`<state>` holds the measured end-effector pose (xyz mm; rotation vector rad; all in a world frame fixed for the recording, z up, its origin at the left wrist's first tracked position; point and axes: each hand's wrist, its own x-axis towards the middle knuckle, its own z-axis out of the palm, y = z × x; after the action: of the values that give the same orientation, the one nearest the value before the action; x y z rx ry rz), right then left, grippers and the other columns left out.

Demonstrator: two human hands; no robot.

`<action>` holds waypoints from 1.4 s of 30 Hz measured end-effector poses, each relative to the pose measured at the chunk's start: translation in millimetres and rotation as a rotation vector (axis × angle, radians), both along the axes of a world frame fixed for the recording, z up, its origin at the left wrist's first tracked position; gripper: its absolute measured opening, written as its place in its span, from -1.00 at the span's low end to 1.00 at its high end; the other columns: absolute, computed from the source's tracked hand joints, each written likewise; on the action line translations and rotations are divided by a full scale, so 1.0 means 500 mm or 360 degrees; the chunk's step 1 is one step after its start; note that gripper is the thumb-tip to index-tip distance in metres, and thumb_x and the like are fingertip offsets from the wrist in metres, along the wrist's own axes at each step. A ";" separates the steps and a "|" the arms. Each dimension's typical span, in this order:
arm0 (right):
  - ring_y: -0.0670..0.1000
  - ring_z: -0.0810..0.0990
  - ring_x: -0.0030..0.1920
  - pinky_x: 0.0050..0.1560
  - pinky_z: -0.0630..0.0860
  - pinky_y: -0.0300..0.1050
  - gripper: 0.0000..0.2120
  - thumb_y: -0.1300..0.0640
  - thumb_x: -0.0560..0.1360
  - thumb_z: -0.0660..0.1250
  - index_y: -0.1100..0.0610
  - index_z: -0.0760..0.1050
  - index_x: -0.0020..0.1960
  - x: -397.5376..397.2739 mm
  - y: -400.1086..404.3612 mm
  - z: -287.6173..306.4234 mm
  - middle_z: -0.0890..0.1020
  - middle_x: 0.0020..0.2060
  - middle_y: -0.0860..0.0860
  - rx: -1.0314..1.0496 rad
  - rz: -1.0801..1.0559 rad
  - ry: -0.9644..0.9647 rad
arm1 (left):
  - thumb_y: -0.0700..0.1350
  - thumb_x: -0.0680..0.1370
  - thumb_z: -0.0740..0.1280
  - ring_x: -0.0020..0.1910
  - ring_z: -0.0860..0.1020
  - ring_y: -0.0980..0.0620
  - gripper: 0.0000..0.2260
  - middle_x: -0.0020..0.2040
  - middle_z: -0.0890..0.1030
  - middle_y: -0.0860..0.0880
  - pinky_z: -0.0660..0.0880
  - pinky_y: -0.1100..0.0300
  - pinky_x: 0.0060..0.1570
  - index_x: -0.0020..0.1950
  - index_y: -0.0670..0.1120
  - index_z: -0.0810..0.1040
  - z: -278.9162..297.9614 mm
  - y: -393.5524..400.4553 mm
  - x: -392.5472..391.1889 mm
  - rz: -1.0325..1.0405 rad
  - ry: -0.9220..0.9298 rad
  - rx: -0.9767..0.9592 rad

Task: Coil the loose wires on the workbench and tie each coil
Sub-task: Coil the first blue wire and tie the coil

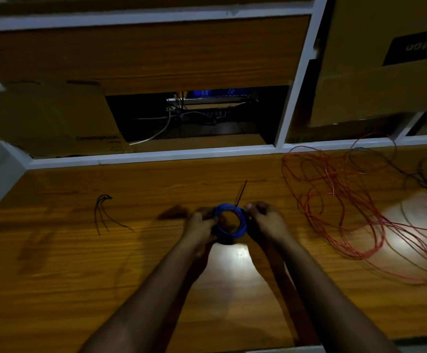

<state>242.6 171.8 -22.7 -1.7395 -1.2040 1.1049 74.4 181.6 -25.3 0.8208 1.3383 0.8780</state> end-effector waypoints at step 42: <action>0.06 0.48 -0.43 -0.37 0.38 -0.05 -0.68 0.01 0.64 0.27 0.27 0.55 -0.05 0.039 0.094 -0.044 0.52 -0.37 0.12 -0.0154 0.0301 -0.0013 | -0.39 0.56 0.30 0.00 0.64 -0.06 -0.63 0.12 0.63 -0.10 0.58 0.05 -0.16 0.33 -0.12 0.44 -0.072 0.011 0.033 0.0441 -0.0327 0.0044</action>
<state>262.0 218.9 -44.5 -1.7301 -1.3622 1.2864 90.8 187.2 -61.2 0.5558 1.2772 1.1680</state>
